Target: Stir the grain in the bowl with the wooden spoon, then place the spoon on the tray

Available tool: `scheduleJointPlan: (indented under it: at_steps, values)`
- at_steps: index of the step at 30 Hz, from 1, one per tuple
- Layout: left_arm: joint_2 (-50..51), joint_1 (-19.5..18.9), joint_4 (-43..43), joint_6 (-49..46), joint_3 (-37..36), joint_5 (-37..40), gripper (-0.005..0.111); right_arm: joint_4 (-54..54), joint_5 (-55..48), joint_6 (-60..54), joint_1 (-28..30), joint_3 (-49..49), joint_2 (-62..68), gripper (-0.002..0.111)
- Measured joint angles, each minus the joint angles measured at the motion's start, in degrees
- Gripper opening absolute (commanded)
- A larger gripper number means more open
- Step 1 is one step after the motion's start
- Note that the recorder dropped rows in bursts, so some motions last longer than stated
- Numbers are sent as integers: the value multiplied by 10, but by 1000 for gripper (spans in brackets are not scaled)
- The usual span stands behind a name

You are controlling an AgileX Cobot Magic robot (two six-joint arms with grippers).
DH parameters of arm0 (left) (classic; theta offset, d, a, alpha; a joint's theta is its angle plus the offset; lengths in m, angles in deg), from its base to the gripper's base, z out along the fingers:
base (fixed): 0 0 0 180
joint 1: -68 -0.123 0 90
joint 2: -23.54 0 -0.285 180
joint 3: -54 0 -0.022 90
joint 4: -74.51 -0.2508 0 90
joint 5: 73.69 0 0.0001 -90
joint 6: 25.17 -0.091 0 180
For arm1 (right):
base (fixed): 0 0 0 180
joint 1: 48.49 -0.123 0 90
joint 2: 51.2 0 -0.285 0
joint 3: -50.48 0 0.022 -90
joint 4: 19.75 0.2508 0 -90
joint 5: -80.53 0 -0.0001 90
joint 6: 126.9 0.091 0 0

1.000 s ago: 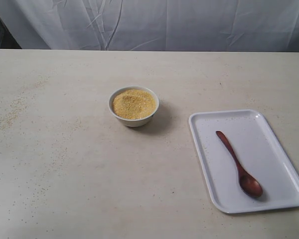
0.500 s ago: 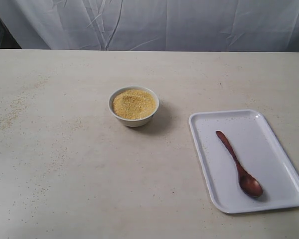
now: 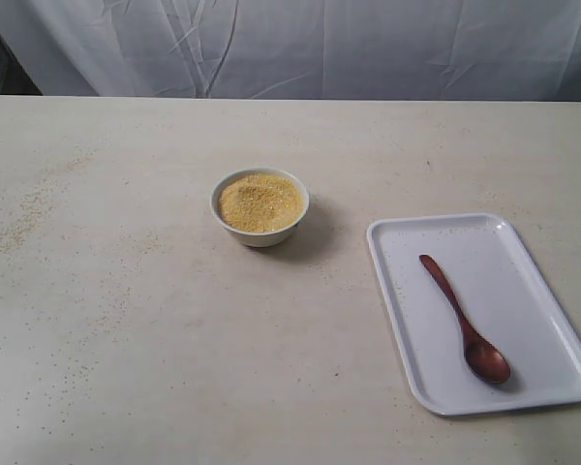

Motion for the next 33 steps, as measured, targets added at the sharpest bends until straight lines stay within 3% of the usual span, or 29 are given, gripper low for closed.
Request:
scheduleJointPlan:
  at_steps: [5,12,33]
  values:
    - [0,0,0,0,0,0,0,2,0,0,4,1,-6,1]
    - [0,0,0,0,-1,0,0,7,8,-1,53,1,-34,1]
    - [0,0,0,0,-1,0,0,21,11,-1,57,46,-35,1]
